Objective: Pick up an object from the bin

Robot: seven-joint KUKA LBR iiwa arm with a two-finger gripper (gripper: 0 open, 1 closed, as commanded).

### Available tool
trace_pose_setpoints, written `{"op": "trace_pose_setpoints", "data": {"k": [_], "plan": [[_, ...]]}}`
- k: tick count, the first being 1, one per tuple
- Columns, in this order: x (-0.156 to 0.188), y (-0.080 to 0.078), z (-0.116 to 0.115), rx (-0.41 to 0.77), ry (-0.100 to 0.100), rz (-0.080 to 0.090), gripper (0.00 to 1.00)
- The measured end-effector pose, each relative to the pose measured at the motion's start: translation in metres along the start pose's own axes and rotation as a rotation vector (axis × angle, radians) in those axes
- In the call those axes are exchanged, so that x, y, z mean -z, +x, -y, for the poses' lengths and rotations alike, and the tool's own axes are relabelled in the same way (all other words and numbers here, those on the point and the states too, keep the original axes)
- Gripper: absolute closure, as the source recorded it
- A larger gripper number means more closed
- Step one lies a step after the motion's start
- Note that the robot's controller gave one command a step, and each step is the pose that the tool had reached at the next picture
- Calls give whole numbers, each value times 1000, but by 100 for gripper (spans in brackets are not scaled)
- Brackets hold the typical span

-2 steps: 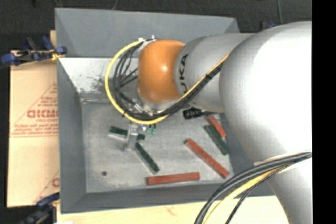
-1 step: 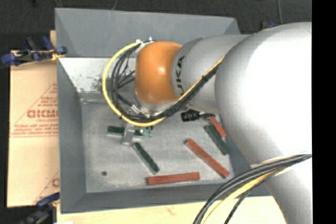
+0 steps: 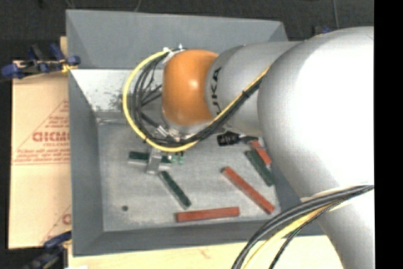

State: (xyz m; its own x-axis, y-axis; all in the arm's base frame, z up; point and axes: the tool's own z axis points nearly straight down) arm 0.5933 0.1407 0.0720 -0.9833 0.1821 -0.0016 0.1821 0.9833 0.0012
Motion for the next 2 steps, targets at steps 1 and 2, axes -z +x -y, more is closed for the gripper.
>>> {"op": "trace_pose_setpoints", "data": {"k": [1, 2], "plan": [[0, 0, 0, 0, 0, 0, 100], [4, 0, 0, 0, 0, 0, 100]]}}
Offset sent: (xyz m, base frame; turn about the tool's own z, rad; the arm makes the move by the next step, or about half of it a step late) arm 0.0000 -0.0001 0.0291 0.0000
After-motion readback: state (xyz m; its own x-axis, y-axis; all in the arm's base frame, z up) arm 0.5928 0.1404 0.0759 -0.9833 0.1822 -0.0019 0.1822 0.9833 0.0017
